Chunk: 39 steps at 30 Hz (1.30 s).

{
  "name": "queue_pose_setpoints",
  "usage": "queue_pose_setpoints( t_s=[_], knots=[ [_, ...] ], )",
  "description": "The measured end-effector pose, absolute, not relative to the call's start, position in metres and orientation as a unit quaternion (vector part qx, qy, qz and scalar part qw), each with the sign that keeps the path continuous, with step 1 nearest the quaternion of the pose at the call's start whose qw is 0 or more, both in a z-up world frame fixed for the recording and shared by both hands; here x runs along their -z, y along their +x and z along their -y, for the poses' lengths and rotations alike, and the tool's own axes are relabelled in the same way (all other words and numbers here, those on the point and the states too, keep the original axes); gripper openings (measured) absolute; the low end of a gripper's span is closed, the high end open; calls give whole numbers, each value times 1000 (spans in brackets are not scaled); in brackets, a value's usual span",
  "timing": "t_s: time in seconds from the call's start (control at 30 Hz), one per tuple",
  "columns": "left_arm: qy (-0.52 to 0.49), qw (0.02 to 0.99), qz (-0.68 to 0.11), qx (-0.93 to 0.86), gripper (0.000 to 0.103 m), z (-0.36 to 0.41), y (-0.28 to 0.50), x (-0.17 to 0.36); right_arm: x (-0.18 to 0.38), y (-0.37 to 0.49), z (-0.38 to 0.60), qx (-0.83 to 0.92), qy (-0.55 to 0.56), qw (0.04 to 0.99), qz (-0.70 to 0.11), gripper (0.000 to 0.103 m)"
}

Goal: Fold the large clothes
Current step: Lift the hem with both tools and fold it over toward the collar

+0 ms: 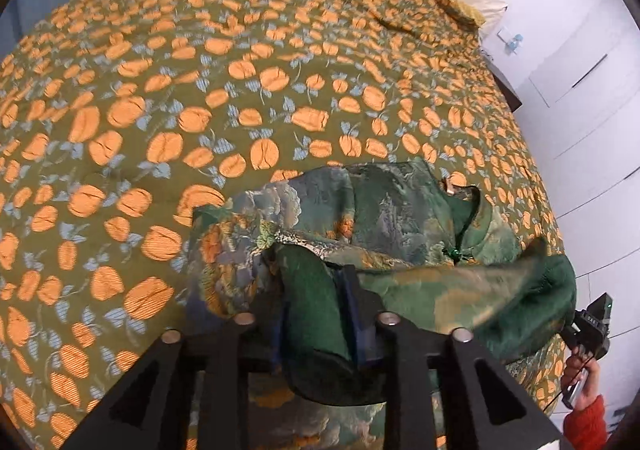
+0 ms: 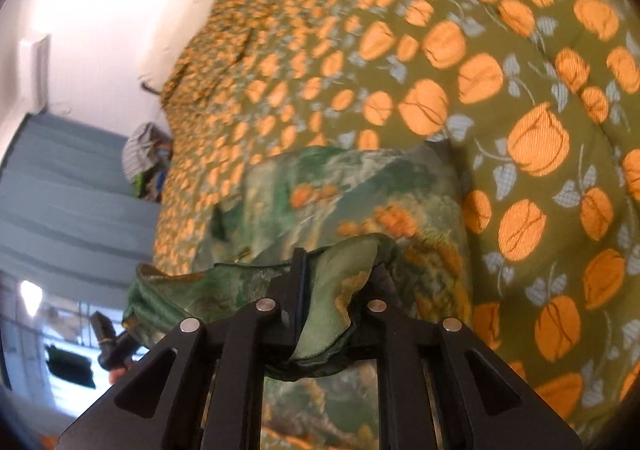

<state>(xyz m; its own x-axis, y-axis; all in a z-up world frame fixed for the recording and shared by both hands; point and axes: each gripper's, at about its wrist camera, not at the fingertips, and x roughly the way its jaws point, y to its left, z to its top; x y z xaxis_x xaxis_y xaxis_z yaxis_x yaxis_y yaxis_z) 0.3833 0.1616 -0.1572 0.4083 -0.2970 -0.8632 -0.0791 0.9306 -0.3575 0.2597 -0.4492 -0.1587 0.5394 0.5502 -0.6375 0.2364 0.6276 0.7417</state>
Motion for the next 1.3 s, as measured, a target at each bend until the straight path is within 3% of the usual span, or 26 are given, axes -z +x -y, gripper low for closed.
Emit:
queue_pose_setpoints(
  t_s=[0.03, 0.07, 0.1, 0.17, 0.2, 0.23, 0.27, 0.37, 0.53, 0.63, 0.67, 0.7, 0.73, 0.77, 0.8, 0.83, 1.07, 1.17, 1.3],
  knots=[
    [-179, 818, -542, 68, 34, -162, 386, 159, 164, 262, 450, -100, 428, 766, -469, 21],
    [-187, 817, -541, 71, 35, -164, 387, 159, 169, 265, 451, -102, 442, 758, -469, 36],
    [-198, 817, -537, 76, 41, -167, 388, 157, 170, 267, 451, -106, 452, 753, -466, 47],
    [-218, 819, -525, 85, 60, -174, 386, 150, 167, 268, 453, -115, 473, 748, -451, 77],
    [-226, 825, -512, 80, 67, -182, 384, 143, 162, 269, 453, -119, 478, 749, -443, 85],
    [-231, 828, -504, 78, 68, -187, 383, 138, 155, 269, 454, -120, 476, 755, -434, 96],
    [-236, 829, -500, 79, 69, -191, 382, 136, 148, 269, 455, -120, 471, 762, -427, 101],
    [-226, 831, -500, 93, 70, -196, 378, 136, 133, 268, 457, -129, 455, 776, -417, 101],
    [-119, 822, -547, 102, 70, -160, 373, 173, 124, 263, 440, -92, 322, 827, -451, 101],
    [-64, 823, -560, 78, 70, -138, 377, 194, 136, 265, 420, -93, 270, 830, -479, 99],
    [-51, 826, -558, 70, 70, -132, 378, 198, 140, 267, 409, -85, 242, 832, -491, 91],
    [-41, 829, -554, 61, 60, -127, 378, 201, 146, 269, 398, -83, 216, 832, -504, 83],
    [-34, 832, -552, 51, 22, -124, 378, 202, 150, 269, 394, -79, 201, 831, -513, 67],
    [-32, 830, -555, 43, 14, -123, 378, 202, 154, 269, 387, -63, 178, 831, -523, 49],
    [-29, 833, -552, 34, 11, -122, 377, 199, 154, 268, 383, -49, 158, 836, -524, 37],
    [-23, 841, -540, 30, 10, -121, 373, 193, 151, 266, 382, -38, 143, 842, -519, 14],
    [18, 917, -397, 2, 9, -103, 355, 122, 78, 242, 354, -14, 11, 922, -386, 9],
    [42, 920, -389, -25, 9, -96, 370, 138, 72, 257, 351, 1, -1, 929, -370, 9],
    [19, 896, -443, -37, 10, -105, 389, 198, 119, 285, 355, 15, 3, 908, -420, 9]
  ],
)
